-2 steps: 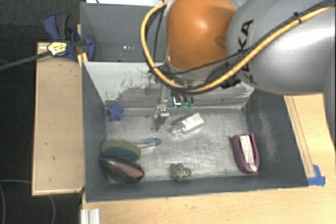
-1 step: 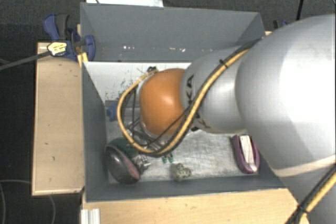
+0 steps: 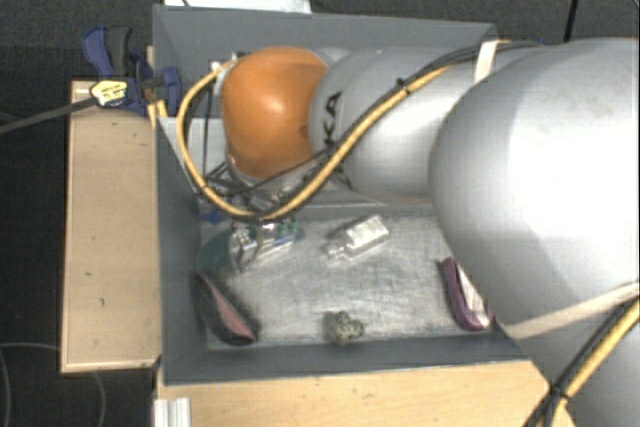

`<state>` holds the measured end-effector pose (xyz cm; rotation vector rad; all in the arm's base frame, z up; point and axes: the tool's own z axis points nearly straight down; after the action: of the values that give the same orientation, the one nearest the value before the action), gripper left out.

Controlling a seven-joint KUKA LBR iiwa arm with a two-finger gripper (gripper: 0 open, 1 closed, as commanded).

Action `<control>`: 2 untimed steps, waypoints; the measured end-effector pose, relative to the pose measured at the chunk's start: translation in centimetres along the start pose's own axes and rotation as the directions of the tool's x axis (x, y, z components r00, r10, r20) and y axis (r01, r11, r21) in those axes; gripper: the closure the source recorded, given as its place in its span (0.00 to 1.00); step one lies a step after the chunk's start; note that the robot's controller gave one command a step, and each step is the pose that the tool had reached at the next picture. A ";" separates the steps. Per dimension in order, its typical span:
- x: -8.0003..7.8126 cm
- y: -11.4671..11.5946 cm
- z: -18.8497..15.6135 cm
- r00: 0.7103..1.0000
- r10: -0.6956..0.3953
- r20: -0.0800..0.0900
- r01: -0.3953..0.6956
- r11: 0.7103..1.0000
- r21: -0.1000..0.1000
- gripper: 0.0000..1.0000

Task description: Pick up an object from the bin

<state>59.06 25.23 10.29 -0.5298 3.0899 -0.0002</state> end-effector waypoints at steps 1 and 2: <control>-0.2 -0.1 -0.4 0.983 -0.186 -0.001 0.186 0.983 -0.002 0.00; 0.0 -0.2 3.1 0.906 -0.423 -0.003 0.423 0.906 0.001 0.00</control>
Offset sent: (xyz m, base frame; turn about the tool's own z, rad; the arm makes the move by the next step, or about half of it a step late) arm 0.0011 -0.0004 0.0030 -0.1874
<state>59.14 25.05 7.24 -1.1881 2.9041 -0.0061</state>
